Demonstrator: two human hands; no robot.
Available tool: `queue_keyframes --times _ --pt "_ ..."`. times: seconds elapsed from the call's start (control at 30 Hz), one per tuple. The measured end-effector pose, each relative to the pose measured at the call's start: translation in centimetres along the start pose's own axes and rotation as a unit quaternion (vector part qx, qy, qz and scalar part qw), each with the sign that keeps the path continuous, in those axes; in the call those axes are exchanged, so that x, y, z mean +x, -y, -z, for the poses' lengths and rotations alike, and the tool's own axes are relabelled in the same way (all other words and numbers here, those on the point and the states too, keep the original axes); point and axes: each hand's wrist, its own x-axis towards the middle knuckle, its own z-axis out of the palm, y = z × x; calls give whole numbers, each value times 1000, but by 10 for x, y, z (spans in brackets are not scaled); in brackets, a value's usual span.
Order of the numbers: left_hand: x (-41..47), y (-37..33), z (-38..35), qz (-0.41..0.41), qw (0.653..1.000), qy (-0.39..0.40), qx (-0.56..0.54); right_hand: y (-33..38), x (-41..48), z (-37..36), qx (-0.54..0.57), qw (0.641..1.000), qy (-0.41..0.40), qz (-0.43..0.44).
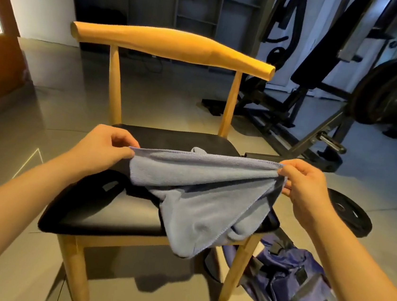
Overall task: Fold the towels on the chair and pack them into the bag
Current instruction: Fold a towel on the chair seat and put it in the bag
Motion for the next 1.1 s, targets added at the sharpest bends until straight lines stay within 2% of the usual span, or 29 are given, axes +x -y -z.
queue_keyframes --times 0.1,0.17,0.23,0.33,0.4,0.47,0.63,0.8,0.87,0.93,1.03,1.1 --pt "0 -4 -8 13 996 -32 -87 -3 -1 -1 -8 999 -39 9" --pt "0 -9 -20 9 992 -19 -123 -8 -6 -11 -45 999 -6 -7" --pt "0 -13 -34 -8 994 20 -104 -10 -10 -21 -71 997 21 -29" --pt "3 -14 -49 -44 994 103 -6 -7 -10 -22 -62 997 18 -48" --pt "8 -12 -56 -39 992 103 55 -5 -8 -15 -48 997 15 -58" --pt "16 -10 -62 1 995 74 71 -2 -6 -13 -40 996 13 -78" --pt "35 -10 -74 140 989 41 25 3 9 -25 -1 984 -6 -178" --pt "44 -10 -74 169 976 82 111 1 43 -41 3 982 -43 -185" --pt "45 -8 -77 153 980 82 94 -1 55 -53 -38 987 -26 -155" --pt "47 -6 -76 129 987 56 72 -11 70 -66 -137 986 5 -100" --pt "47 -6 -73 93 994 36 48 -31 94 -82 -320 944 51 -55" --pt "47 -6 -71 73 996 34 39 -41 103 -91 -376 922 69 -65"
